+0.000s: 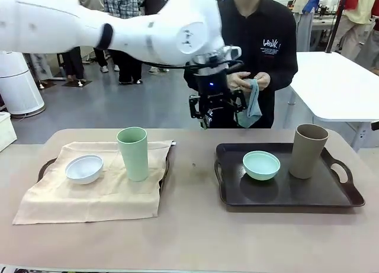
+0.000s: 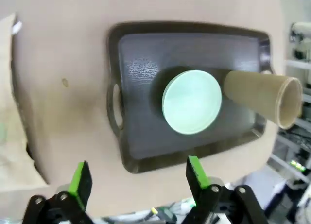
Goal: Set up a tray with a mat and arrange the tableware.
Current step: Pick up the Picnic Bowl and Reusable plastic cup from the Handle tray in front of the human's position and hold them in the air.
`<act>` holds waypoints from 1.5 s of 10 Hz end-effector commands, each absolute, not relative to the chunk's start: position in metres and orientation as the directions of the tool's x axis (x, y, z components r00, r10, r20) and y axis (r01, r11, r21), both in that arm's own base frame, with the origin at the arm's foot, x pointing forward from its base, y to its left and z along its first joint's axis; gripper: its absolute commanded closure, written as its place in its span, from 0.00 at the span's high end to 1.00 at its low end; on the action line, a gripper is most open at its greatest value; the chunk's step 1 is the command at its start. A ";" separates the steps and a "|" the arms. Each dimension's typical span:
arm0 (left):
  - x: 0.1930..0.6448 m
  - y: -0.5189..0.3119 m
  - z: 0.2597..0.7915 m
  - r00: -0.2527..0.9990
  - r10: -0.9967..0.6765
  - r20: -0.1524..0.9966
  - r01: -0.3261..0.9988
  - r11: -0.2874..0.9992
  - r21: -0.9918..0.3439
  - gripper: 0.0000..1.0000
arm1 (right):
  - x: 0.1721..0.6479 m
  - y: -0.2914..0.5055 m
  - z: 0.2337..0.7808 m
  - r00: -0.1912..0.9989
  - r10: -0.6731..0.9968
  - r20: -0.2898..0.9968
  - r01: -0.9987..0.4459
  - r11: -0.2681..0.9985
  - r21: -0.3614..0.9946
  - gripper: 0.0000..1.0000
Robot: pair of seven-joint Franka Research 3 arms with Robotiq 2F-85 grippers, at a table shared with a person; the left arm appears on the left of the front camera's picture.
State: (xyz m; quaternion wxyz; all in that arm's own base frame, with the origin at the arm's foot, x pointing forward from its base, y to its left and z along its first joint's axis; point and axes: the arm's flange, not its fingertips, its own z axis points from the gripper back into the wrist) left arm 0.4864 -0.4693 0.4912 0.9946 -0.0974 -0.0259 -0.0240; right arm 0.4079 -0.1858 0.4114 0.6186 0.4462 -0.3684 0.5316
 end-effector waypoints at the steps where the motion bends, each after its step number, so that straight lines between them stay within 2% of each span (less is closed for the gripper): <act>1: 0.478 -0.448 0.501 0.995 -0.071 0.068 0.085 0.965 -0.246 1.00 | 0.405 -0.187 0.420 0.169 0.335 0.927 -0.986 0.053 0.161 1.00; 6: 0.478 -0.448 0.501 0.995 -0.071 0.068 0.085 0.965 -0.246 1.00 | 0.406 -0.189 0.416 0.157 0.331 0.931 -0.988 0.046 0.151 1.00; 7: 0.488 -0.459 0.510 0.996 -0.060 0.060 0.073 0.970 -0.232 1.00 | 0.414 -0.179 0.415 0.103 0.339 0.935 -0.988 -0.075 0.136 1.00; 8: 0.498 -0.471 0.501 0.997 -0.070 0.036 0.076 0.974 -0.215 1.00 | 0.426 -0.173 0.411 0.072 0.402 0.913 -0.993 -0.057 0.104 1.00; 11: 0.494 -0.506 0.483 0.985 -0.154 0.072 0.165 0.969 -0.183 1.00 | 0.465 -0.169 0.394 -0.028 0.498 0.867 -1.000 -0.022 -0.019 1.00; 13: 0.489 -0.526 0.468 0.981 -0.177 0.074 0.187 0.969 -0.159 1.00 | 0.487 -0.164 0.381 -0.019 0.525 0.851 -0.999 0.019 -0.034 1.00; 15: 0.487 -0.541 0.455 0.981 -0.176 0.085 0.187 0.971 -0.150 1.00 | 0.503 -0.150 0.369 -0.027 0.524 0.851 -0.999 0.009 -0.038 1.00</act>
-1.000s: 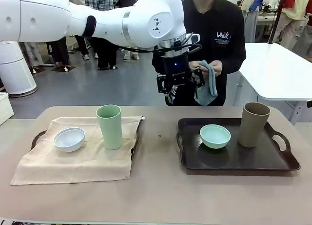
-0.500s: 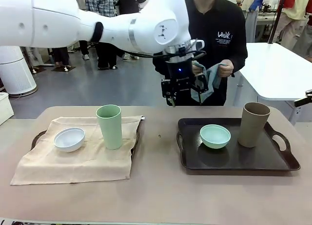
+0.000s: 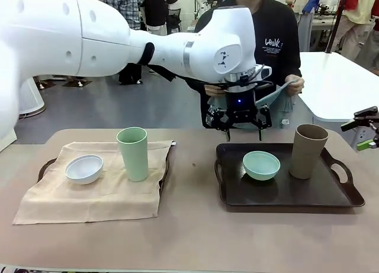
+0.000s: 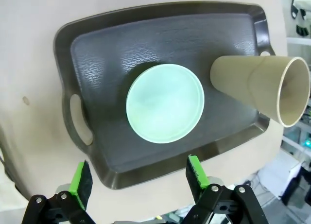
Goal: Set up a tray with a mat and arrange the tableware.
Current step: Pick up the Picnic Bowl and Reusable plastic cup from the Handle tray in front of the human's position and hold them in the air.
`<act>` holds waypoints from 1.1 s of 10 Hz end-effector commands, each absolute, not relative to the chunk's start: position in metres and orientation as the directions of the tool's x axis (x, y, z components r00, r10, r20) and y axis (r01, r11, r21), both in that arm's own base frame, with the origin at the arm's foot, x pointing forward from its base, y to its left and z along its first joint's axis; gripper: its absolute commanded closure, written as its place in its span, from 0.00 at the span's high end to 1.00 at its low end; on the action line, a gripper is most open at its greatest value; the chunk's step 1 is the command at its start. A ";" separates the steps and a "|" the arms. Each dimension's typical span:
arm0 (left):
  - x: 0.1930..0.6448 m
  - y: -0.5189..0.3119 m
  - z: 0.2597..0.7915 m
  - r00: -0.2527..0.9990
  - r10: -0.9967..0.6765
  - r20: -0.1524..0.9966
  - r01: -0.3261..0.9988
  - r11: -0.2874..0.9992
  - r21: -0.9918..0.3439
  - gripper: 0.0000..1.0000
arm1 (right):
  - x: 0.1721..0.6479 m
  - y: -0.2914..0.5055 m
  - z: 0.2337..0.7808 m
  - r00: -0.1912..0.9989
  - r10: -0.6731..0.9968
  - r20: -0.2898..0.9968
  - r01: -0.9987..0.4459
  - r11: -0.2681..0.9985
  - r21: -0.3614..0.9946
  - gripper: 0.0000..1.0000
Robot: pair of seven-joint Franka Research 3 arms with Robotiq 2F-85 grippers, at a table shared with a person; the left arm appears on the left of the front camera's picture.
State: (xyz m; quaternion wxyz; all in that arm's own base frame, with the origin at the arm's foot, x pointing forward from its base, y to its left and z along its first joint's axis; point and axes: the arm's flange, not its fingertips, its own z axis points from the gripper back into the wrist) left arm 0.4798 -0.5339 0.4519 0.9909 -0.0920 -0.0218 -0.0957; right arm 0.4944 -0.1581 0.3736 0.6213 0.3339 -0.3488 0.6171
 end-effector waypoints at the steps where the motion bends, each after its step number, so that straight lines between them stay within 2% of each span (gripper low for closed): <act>1: 0.486 -0.544 0.455 0.986 -0.140 0.088 0.153 0.974 -0.168 1.00 | 0.504 -0.143 0.365 -0.025 0.486 0.874 -1.000 -0.029 -0.012 1.00; 2: 0.480 -0.534 0.452 0.981 -0.186 0.061 0.194 0.965 -0.178 1.00 | 0.494 -0.158 0.374 -0.005 0.534 0.846 -1.000 0.015 -0.016 1.00; 5: 0.481 -0.539 0.448 0.982 -0.179 0.061 0.187 0.966 -0.179 1.00 | 0.498 -0.151 0.368 -0.003 0.526 0.851 -1.000 0.005 -0.006 1.00; 6: 0.486 -0.546 0.437 0.968 -0.229 0.099 0.243 0.956 -0.164 1.00 | 0.504 -0.141 0.362 0.017 0.520 0.854 -0.999 0.038 -0.003 1.00; 8: 0.482 -0.556 0.430 0.953 -0.272 0.133 0.291 0.945 -0.151 1.00 | 0.509 -0.121 0.347 -0.004 0.536 0.844 -1.000 0.007 -0.010 1.00; 11: 0.482 -0.557 0.419 0.955 -0.262 0.141 0.284 0.944 -0.167 1.00 | 0.517 -0.107 0.327 0.020 0.536 0.844 -0.999 -0.013 0.032 1.00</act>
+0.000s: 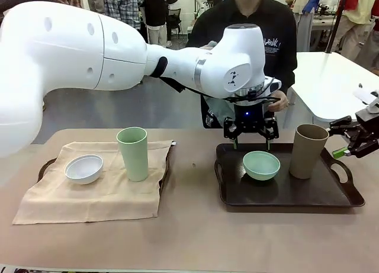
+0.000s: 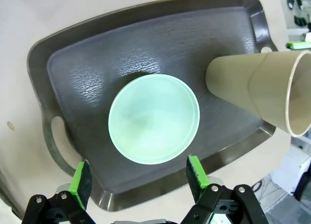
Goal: Set up a tray with a mat and arrange the tableware.
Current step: Pick up the Picnic Bowl and Reusable plastic cup from the Handle tray in front of the human's position and hold them in the air.
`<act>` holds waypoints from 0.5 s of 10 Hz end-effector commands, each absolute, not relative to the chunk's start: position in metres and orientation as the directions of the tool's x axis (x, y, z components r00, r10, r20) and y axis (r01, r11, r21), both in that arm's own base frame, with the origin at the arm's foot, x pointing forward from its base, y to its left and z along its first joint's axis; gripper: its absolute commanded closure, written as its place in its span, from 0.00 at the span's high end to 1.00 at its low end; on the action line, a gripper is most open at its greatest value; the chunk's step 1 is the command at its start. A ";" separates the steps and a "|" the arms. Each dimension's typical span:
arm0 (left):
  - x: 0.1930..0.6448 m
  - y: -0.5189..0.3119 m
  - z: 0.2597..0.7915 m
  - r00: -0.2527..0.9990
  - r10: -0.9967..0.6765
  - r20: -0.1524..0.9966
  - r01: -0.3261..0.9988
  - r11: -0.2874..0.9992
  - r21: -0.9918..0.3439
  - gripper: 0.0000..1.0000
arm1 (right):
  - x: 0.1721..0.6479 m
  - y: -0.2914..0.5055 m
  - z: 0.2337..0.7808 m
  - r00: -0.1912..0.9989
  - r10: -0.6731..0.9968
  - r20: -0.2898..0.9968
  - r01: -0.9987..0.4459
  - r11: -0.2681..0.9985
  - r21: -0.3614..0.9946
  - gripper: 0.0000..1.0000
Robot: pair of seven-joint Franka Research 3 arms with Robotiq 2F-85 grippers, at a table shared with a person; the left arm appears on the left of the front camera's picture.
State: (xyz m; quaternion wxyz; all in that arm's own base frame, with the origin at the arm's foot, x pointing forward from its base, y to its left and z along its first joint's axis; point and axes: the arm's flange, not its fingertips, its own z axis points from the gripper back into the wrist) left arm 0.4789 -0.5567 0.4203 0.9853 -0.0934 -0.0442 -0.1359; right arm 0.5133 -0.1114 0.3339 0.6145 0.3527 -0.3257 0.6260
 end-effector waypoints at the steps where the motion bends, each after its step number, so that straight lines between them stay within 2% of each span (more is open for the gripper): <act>1: 0.483 -0.559 0.415 0.955 -0.261 0.141 0.283 0.943 -0.174 1.00 | 0.518 -0.099 0.318 0.021 0.538 0.843 -0.998 -0.032 0.046 1.00; 5: 0.485 -0.564 0.401 0.947 -0.288 0.140 0.310 0.936 -0.169 1.00 | 0.522 -0.082 0.306 -0.003 0.526 0.850 -0.998 -0.051 0.029 1.00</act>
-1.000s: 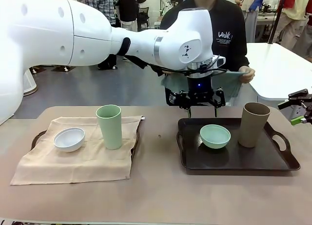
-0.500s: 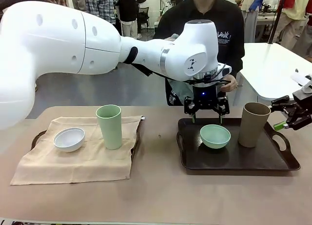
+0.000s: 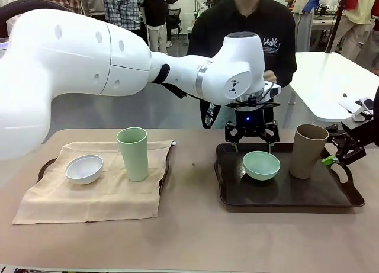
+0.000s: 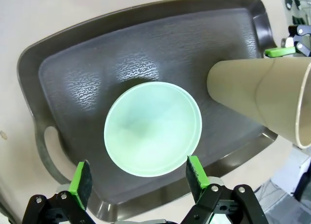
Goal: Set up a tray with a mat and arrange the tableware.
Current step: Pick up the Picnic Bowl and Reusable plastic cup from the Handle tray in front of the human's position and hold them in the air.
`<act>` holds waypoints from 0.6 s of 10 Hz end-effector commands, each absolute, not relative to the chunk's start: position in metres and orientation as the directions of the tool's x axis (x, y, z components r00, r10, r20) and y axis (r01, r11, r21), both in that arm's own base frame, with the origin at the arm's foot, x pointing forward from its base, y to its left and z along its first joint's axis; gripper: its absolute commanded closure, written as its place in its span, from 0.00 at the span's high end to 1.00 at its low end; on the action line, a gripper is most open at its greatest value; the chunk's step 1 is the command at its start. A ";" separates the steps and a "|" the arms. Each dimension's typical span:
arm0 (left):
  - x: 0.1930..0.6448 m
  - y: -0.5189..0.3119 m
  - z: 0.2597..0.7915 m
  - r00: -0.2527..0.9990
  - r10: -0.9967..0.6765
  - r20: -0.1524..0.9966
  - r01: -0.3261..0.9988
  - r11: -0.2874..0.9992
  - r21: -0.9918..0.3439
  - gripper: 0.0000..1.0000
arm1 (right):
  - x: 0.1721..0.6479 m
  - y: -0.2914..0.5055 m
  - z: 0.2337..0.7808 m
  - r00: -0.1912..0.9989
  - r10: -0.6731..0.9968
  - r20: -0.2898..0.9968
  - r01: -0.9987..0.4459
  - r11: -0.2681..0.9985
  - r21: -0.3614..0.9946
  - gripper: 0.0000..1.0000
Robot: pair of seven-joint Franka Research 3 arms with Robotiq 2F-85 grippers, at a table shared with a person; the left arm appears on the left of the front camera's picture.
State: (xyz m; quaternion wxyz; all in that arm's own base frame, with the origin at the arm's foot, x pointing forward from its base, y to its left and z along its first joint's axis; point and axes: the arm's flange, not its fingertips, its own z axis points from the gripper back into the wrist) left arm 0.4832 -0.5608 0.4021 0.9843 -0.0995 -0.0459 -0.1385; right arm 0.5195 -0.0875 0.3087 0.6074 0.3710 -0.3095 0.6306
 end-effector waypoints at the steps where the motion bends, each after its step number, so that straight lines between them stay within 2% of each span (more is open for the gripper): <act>1: 0.487 -0.563 0.396 0.946 -0.294 0.135 0.315 0.934 -0.168 1.00 | 0.525 -0.078 0.303 -0.007 0.525 0.851 -0.998 -0.050 0.023 1.00; 4: 0.491 -0.561 0.383 0.957 -0.280 0.081 0.289 0.945 -0.155 1.00 | 0.528 -0.066 0.297 -0.005 0.515 0.857 -0.997 -0.066 0.034 1.00; 6: 0.494 -0.559 0.380 0.957 -0.278 0.087 0.288 0.948 -0.136 1.00 | 0.530 -0.059 0.295 -0.012 0.506 0.862 -0.996 -0.078 0.032 1.00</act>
